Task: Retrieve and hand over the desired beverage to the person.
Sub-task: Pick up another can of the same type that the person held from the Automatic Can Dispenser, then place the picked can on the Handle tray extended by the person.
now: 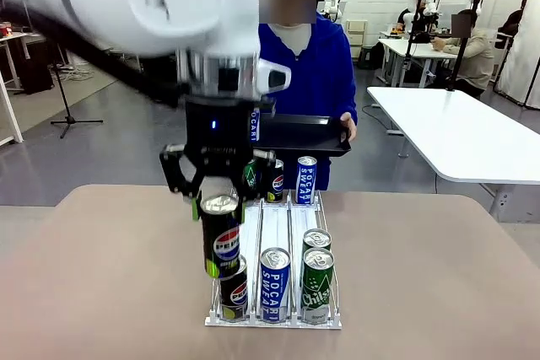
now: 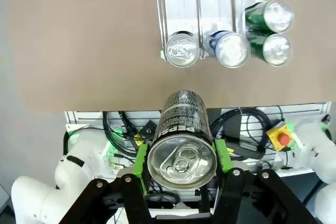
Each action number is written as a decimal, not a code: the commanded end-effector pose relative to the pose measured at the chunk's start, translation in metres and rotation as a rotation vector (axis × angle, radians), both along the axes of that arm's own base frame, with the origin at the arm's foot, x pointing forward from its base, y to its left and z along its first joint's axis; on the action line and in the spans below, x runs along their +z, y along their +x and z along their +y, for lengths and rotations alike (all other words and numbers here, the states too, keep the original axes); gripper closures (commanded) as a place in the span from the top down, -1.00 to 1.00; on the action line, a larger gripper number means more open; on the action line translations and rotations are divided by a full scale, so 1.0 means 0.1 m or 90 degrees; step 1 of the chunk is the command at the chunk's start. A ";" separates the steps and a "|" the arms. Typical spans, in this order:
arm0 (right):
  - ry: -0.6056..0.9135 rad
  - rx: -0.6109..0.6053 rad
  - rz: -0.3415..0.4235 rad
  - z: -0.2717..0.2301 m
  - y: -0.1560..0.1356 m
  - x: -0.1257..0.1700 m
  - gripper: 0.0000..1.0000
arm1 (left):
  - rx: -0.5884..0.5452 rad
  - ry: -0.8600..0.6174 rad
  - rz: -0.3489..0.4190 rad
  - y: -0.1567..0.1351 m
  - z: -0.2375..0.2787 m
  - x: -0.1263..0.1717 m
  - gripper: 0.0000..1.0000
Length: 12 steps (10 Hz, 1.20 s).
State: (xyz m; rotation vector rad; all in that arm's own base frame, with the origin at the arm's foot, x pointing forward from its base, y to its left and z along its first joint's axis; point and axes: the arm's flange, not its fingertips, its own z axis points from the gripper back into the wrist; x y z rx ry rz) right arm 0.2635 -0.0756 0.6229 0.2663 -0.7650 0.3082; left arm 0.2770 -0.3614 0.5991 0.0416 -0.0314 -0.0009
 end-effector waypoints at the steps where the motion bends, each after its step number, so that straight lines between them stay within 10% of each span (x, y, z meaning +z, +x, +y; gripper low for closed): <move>1: 0.004 0.004 -0.010 0.02 0.02 -0.04 1.00 | 0.021 0.001 -0.035 0.20 -0.24 0.25 -1.00; 6: 0.004 0.004 -0.010 0.02 0.02 -0.04 1.00 | -0.032 -0.016 -0.036 0.75 -0.38 0.53 -1.00; 12: 0.004 0.004 -0.010 0.02 0.02 -0.04 1.00 | -0.014 -0.026 -0.033 0.73 -0.35 0.41 -1.00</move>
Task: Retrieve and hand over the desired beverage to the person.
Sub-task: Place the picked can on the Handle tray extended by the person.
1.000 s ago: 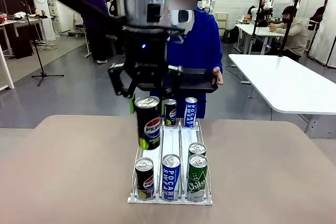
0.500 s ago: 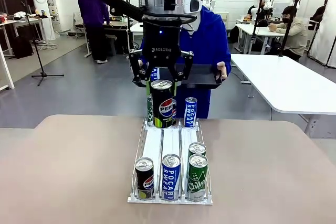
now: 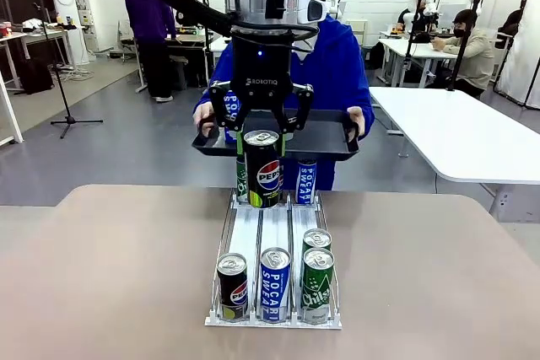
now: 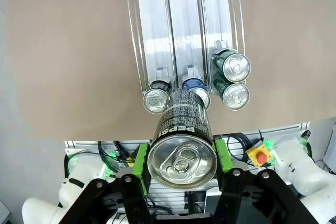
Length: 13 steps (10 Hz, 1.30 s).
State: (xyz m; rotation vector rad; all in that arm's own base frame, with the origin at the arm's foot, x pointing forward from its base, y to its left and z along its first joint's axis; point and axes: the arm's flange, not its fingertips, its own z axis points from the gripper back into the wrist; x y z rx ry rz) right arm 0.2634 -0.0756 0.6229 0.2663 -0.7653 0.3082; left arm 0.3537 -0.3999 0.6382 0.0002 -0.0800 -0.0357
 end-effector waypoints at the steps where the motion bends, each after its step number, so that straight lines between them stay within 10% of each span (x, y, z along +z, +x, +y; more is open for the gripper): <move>1: 0.004 0.004 -0.009 0.02 0.02 -0.04 1.00 | 0.010 0.000 -0.003 -0.04 0.04 0.02 -1.00; 11: 0.004 0.004 -0.009 0.02 0.02 -0.04 1.00 | 0.010 0.000 -0.003 -0.04 0.04 0.02 -1.00; 12: 0.004 0.004 -0.009 0.02 0.02 -0.04 1.00 | 0.001 -0.001 0.000 0.00 0.01 0.00 0.17; 13: 0.004 0.004 -0.009 0.02 0.02 -0.04 1.00 | -0.058 0.015 -0.031 0.20 -0.07 0.09 0.17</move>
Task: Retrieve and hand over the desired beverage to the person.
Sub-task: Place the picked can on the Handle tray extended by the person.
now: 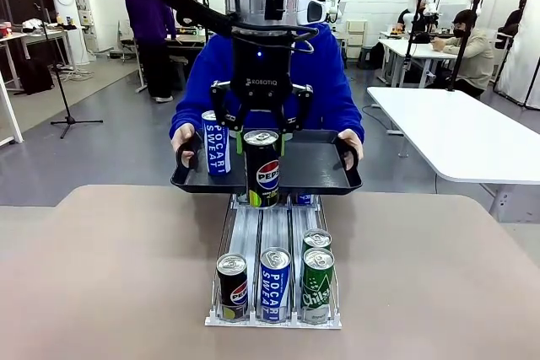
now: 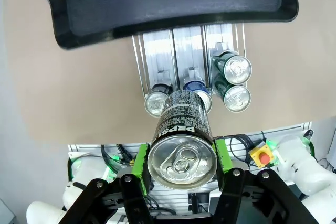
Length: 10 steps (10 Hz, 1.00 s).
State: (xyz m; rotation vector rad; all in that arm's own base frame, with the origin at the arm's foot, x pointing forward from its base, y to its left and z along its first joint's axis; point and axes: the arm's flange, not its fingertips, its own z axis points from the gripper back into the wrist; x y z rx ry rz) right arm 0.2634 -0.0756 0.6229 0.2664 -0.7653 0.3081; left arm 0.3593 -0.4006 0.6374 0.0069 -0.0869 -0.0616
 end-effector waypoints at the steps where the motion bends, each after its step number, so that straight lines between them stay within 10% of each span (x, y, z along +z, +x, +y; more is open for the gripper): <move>1: 0.004 0.004 -0.009 0.02 0.02 -0.04 1.00 | -0.073 0.018 -0.007 0.34 -0.17 0.16 0.17; 6: 0.004 0.004 -0.009 0.02 0.02 -0.04 1.00 | -0.097 0.037 -0.001 1.59 -0.74 0.22 0.17; 10: 0.004 0.004 -0.009 0.02 0.02 -0.04 1.00 | -0.110 0.014 0.021 1.97 -0.76 0.15 0.17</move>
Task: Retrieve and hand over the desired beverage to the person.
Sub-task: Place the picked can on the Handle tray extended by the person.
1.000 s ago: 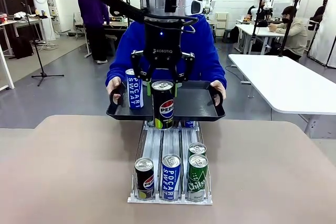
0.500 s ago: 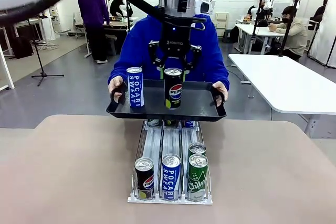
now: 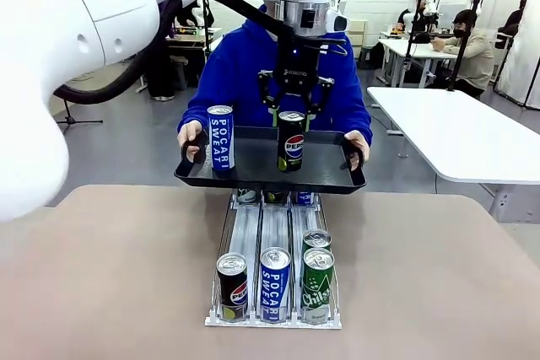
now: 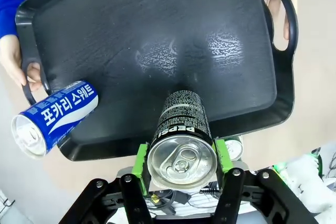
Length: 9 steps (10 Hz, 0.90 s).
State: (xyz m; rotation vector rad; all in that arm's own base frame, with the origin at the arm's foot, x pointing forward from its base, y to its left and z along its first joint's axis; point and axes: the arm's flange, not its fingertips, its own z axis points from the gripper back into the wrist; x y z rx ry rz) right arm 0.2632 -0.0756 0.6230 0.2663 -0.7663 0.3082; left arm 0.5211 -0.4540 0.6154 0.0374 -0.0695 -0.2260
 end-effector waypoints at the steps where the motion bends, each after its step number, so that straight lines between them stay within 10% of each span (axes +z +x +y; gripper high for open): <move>1: 0.004 0.004 -0.009 0.02 0.03 -0.05 1.00 | -0.001 -0.018 0.022 0.43 -0.19 0.36 0.17; 9: 0.004 0.004 -0.009 0.02 0.03 -0.05 1.00 | -0.002 0.001 0.060 0.54 -0.15 -0.03 0.17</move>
